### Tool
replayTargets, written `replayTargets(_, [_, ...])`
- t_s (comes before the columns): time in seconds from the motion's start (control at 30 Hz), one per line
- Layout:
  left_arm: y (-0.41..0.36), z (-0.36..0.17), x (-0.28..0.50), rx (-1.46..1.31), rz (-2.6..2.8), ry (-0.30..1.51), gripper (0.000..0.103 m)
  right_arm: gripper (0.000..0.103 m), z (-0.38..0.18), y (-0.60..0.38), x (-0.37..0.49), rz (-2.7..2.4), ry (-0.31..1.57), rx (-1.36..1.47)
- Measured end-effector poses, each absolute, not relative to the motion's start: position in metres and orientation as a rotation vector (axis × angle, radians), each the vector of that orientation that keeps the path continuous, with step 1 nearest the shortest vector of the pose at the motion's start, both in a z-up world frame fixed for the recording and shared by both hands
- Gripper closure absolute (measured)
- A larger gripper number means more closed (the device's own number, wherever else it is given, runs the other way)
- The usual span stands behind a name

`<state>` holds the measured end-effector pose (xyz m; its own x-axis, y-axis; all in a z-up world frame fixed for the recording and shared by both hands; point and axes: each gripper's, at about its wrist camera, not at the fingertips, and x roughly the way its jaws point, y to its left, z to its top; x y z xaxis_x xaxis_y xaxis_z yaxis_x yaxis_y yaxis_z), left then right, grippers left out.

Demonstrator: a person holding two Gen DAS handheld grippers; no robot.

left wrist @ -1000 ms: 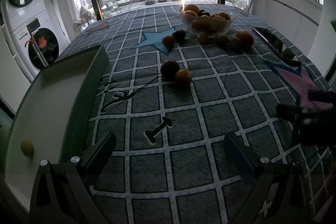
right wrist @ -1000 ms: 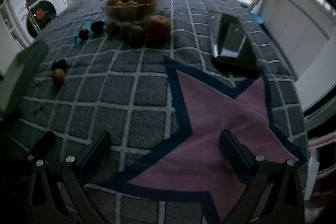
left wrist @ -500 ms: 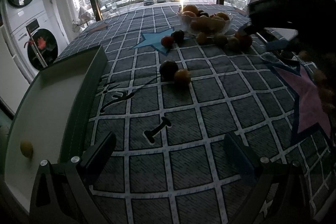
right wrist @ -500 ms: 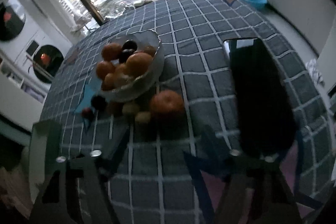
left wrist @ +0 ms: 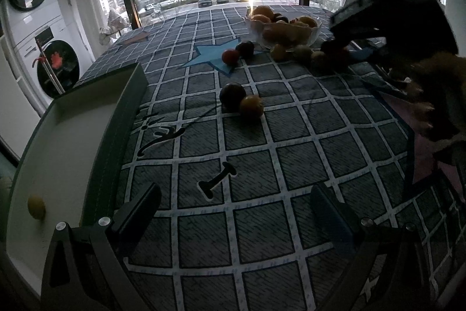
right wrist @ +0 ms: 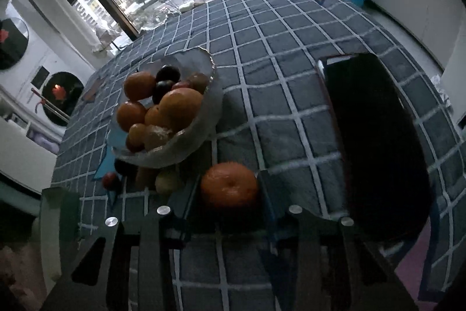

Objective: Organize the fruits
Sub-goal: 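Reach the right tool to the glass bowl and grasp an orange, then carry the orange toward the white tray with the right tool while the left tool grasps a small red fruit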

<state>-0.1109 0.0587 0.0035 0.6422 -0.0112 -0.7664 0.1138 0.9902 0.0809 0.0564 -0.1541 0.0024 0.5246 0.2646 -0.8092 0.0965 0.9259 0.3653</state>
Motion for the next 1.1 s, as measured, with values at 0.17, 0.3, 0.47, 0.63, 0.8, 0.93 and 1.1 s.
replayTargets(0.17, [0.059, 0.003, -0.11, 0.117, -0.071, 0.876, 0.0, 0.061, 0.009, -0.162, 0.019, 0.154, 1.01, 0.393])
replayTargets(0.3, [0.061, 0.002, -0.106, 0.104, -0.079, 0.893, 0.0, 0.06, 0.005, -0.169, -0.024, 0.182, 1.019, 0.385])
replayTargets(0.47, [0.07, 0.005, -0.088, 0.031, -0.029, 0.944, 0.0, 0.06, 0.0, -0.176, -0.07, 0.17, 0.995, 0.337])
replayTargets(0.63, [0.072, 0.005, -0.055, -0.047, 0.032, 1.008, 0.0, 0.06, 0.0, -0.176, -0.093, 0.167, 0.972, 0.285])
replayTargets(0.8, [0.065, 0.004, -0.033, -0.085, 0.058, 1.025, 0.002, 0.06, 0.001, -0.178, -0.099, 0.185, 0.966, 0.285])
replayTargets(0.93, [0.06, 0.003, -0.021, -0.08, 0.091, 1.032, 0.018, 0.06, 0.001, -0.179, -0.101, 0.193, 0.965, 0.292])
replayTargets(1.1, [0.062, 0.009, -0.023, -0.089, 0.109, 1.016, 0.059, 0.06, 0.001, -0.178, -0.104, 0.197, 0.966, 0.293])
